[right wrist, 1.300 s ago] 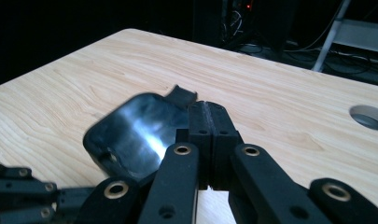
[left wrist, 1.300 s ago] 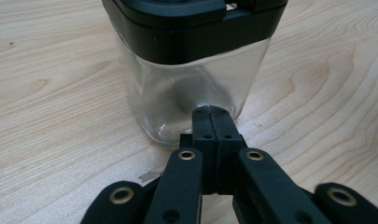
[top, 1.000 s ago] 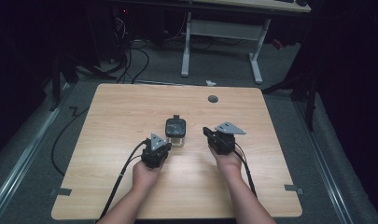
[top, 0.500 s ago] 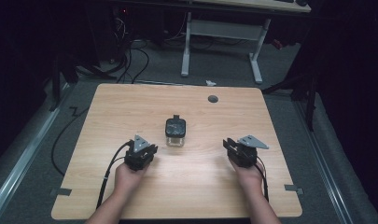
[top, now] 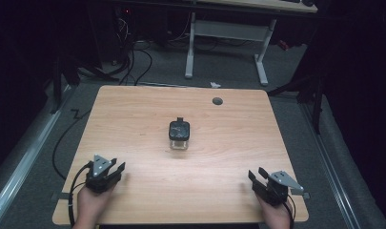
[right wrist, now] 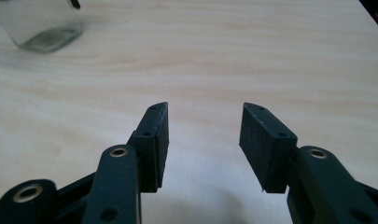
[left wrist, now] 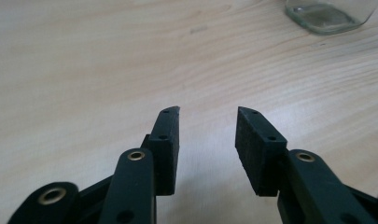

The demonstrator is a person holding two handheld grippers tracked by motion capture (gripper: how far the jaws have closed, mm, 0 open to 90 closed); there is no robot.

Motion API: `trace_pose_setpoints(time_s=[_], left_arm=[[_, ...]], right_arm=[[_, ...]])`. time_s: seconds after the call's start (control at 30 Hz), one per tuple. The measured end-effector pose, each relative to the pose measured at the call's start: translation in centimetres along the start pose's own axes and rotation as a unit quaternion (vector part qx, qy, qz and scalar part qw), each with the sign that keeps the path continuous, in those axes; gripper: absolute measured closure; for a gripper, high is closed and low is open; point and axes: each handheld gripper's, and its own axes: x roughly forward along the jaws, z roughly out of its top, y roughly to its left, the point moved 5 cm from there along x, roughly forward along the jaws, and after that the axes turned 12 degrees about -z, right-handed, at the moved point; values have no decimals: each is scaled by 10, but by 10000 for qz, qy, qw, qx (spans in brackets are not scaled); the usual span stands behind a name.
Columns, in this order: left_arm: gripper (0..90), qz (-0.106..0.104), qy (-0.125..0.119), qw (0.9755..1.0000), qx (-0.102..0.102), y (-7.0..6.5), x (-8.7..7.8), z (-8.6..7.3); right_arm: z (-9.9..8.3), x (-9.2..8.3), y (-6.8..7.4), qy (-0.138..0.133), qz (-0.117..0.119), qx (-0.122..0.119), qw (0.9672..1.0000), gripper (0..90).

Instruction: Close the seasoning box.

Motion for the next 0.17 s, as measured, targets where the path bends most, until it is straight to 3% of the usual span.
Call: trace_pose_setpoints(time_s=[0.1,0.17], left_arm=[[604,86,72,9999,-67,5,1,-2],[601,28,82,9999,-79,1,4,-4]], right_arm=[[-3,0,-4,52,-73,-6,10000,505],[-2,5,-5,128,-39,67,9999,494]])
